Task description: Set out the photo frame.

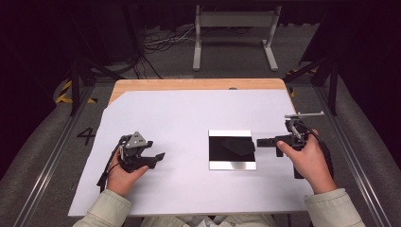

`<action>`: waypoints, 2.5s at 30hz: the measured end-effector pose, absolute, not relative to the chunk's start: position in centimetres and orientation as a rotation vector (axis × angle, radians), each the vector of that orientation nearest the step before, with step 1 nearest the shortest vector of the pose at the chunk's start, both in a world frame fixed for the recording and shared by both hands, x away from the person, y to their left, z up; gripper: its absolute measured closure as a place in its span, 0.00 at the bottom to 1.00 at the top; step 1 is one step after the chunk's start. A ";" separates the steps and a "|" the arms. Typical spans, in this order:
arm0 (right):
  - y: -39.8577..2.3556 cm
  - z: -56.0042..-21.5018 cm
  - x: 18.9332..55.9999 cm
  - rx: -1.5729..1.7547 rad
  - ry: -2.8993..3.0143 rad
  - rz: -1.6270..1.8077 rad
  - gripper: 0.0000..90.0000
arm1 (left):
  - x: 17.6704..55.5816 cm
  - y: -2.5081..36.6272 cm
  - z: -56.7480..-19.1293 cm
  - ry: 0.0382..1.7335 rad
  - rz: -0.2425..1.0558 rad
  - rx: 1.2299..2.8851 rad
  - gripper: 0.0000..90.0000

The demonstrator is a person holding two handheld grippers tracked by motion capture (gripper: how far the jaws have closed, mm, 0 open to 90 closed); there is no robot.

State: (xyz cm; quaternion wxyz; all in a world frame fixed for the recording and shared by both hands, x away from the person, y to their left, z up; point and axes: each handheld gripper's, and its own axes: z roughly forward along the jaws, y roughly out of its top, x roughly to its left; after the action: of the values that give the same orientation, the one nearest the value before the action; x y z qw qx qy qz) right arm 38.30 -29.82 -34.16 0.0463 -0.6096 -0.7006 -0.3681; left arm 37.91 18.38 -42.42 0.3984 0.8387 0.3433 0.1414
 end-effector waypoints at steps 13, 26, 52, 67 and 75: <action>-28.8 -34.2 39.7 -1.950 -2.055 -1.069 0.49 | 37.6 18.6 -42.5 0.883 0.359 2.119 0.36; -28.1 -35.0 41.2 -1.953 -2.005 -0.987 0.49 | 37.3 19.1 -42.6 0.898 0.369 2.114 0.36; -26.7 -38.1 42.9 -1.872 -1.941 -0.861 0.56 | 37.6 18.7 -42.6 0.885 0.361 2.121 0.36; -26.2 -38.2 43.0 -1.784 -1.997 -0.865 0.69 | 37.6 18.6 -42.6 0.886 0.361 2.120 0.36; -26.4 -37.6 42.5 -1.728 -2.028 -0.909 0.72 | 37.6 18.7 -42.6 0.885 0.362 2.122 0.36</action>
State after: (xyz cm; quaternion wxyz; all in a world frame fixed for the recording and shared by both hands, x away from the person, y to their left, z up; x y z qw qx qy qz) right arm 42.46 -26.38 -37.62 0.1623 -0.6057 -0.7109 -0.3184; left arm 37.61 18.67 -42.58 0.3960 0.8372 0.3493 0.1428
